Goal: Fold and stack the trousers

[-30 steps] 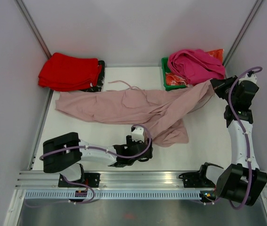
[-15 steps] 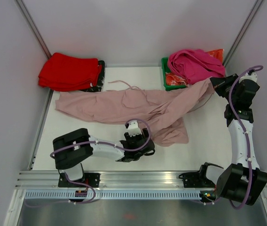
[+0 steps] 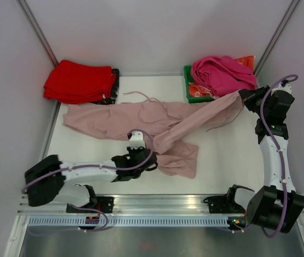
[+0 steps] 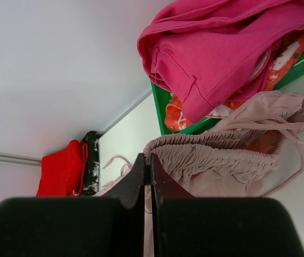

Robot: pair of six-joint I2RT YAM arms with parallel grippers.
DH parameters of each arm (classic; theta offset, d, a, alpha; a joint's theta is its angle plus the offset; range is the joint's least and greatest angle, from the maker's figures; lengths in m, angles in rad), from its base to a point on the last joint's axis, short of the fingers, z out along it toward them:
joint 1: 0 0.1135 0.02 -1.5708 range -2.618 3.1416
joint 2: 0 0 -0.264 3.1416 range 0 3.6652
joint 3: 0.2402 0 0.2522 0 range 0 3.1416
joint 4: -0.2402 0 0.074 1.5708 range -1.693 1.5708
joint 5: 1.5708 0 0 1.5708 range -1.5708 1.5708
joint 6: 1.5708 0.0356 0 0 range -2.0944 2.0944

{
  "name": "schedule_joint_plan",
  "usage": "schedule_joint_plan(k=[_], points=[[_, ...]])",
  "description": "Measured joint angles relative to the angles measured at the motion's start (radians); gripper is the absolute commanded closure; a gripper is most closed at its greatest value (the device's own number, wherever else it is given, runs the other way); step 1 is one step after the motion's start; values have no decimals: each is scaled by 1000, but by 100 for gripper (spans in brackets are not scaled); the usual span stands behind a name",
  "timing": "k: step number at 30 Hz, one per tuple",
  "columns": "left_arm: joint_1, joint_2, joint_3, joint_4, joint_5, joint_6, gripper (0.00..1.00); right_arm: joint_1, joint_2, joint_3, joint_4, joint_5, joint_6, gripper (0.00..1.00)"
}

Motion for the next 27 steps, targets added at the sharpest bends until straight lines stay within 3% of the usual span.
schedule_joint_plan(k=[4,6,7,8,9,10,12,16,22,27], points=[[99,-334,24,-188,-34,283,97,3,0,0,-33,21,-2,100],[167,-467,60,-237,-40,408,85,8,0,0,-58,21,-1,100],[194,-547,78,-252,-35,474,75,12,0,-4,-65,22,-1,100],[206,-617,89,-262,-29,525,30,13,0,-8,-68,29,-1,100],[211,-670,97,-268,-20,556,11,13,0,-12,-68,46,-1,100],[212,-723,105,-280,-13,572,1,9,0,-15,-71,67,-1,100],[216,-790,134,-298,4,579,0,2,0,-19,-81,98,-2,100],[219,-752,161,-353,72,531,0,-6,0,-27,-103,144,-2,100],[257,-689,57,-613,65,68,2,-9,-5,-64,-120,174,-5,100],[402,-742,-105,-659,102,-102,5,-10,-5,-71,-135,198,-26,100]])
